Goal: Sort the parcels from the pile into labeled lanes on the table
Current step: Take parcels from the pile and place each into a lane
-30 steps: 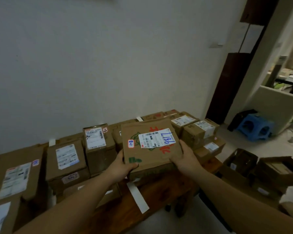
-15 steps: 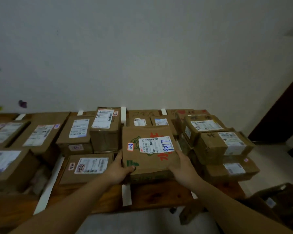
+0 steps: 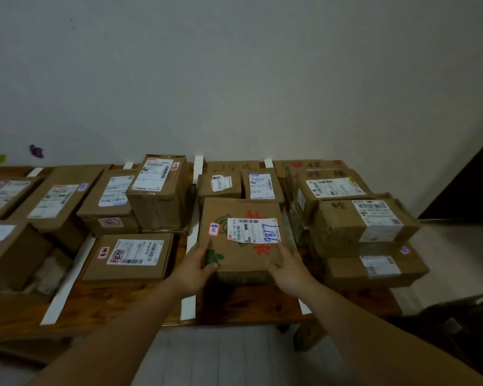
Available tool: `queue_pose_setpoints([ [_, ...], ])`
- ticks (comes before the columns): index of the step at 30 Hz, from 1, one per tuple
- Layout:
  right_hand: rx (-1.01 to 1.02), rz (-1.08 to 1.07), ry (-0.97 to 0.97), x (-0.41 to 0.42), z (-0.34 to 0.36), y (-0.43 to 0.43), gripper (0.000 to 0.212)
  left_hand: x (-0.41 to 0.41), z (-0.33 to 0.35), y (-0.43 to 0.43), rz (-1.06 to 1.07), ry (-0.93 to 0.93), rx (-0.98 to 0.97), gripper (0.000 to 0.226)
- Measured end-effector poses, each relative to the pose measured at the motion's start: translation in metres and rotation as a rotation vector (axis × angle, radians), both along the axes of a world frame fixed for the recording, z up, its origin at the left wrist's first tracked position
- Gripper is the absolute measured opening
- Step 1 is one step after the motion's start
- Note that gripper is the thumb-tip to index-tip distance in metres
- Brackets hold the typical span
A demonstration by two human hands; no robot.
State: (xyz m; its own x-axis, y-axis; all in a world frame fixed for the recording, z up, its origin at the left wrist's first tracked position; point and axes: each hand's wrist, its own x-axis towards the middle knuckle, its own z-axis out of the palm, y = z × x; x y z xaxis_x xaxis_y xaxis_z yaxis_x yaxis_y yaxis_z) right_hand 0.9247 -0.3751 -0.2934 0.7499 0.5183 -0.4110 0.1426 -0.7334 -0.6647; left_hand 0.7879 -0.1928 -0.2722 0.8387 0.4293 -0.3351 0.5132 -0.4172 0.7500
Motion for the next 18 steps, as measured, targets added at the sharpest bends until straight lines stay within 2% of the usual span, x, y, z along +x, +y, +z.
queue_pose_setpoints([
  [4, -0.102, 0.042, 0.016, 0.009, 0.002, 0.007, 0.073, 0.008, -0.001, 0.008, -0.061, 0.113, 0.088, 0.074],
  [6, -0.125, 0.074, -0.030, 0.011, 0.013, 0.011, 0.068, 0.008, 0.005, 0.013, -0.060, 0.151, 0.128, 0.072],
  [9, -0.099, 0.138, -0.124, 0.013, 0.037, 0.023, 0.058, 0.001, 0.023, 0.023, -0.024, 0.132, 0.140, 0.072],
  [14, -0.057, 0.274, -0.259, -0.005, 0.092, 0.074, 0.065, -0.036, 0.069, 0.054, 0.053, 0.126, 0.239, 0.072],
  [18, 0.016, 0.404, -0.342, -0.052, 0.131, 0.146, 0.065, -0.097, 0.104, 0.108, 0.173, 0.059, 0.232, 0.075],
])
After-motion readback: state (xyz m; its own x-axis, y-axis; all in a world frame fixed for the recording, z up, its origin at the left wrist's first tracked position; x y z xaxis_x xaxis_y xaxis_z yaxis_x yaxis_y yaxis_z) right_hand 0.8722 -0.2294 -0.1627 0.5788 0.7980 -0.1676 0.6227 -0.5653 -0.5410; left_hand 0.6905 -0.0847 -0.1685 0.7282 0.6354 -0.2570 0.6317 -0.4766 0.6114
